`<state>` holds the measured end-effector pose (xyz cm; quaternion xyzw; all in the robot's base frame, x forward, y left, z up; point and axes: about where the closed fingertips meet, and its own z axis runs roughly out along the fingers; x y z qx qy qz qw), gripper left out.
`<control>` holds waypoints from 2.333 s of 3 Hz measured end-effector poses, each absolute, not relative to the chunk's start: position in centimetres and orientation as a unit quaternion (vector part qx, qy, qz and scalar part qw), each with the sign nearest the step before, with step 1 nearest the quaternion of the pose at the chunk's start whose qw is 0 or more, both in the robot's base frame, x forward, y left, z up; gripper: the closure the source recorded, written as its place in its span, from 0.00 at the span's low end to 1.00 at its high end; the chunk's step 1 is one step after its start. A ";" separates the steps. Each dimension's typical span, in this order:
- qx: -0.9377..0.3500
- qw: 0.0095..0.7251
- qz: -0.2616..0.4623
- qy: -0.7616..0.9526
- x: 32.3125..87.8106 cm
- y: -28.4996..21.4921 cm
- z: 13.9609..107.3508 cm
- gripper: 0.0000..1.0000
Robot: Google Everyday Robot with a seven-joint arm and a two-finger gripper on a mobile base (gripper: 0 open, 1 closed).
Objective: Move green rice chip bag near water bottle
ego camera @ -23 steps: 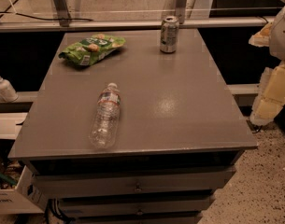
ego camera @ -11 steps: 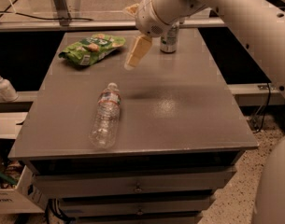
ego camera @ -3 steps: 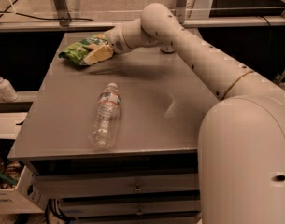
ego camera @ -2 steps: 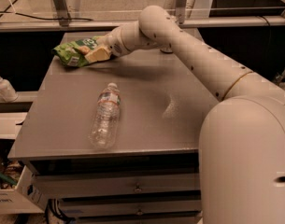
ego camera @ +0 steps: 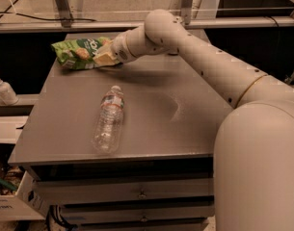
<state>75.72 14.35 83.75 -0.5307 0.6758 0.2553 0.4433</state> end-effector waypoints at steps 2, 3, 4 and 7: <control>-0.532 0.472 0.247 0.658 75.5 13.4 87.0 1.00; -0.529 0.498 0.242 0.643 75.6 12.8 90.0 1.00; -0.533 0.518 0.216 0.633 75.2 11.0 92.4 1.00; -0.502 0.501 0.194 0.678 69.3 3.2 90.2 1.00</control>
Offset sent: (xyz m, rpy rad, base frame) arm 0.0000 -0.0190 0.0703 0.0650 -0.1336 -0.0057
